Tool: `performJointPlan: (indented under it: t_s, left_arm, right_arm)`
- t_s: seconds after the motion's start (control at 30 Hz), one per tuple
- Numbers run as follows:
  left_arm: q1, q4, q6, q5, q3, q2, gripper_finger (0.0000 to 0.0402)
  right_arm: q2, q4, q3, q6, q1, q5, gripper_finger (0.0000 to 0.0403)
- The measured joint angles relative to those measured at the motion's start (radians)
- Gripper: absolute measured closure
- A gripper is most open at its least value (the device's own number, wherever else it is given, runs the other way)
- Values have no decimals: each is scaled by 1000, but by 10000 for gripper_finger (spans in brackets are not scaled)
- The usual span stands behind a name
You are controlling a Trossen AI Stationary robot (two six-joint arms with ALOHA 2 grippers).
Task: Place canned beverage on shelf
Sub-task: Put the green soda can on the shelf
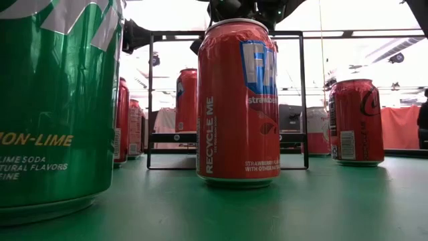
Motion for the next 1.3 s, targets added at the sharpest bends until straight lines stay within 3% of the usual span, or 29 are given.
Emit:
performJointPlan:
  t_s: [0.4,1.3]
  left_arm:
    - [0,0,0,0,0,0,402]
    - [0,0,0,0,0,0,402]
  right_arm:
    - [-9,-4,81,-77,-21,-3,390]
    - [-7,38,32,-75,-52,24,390]
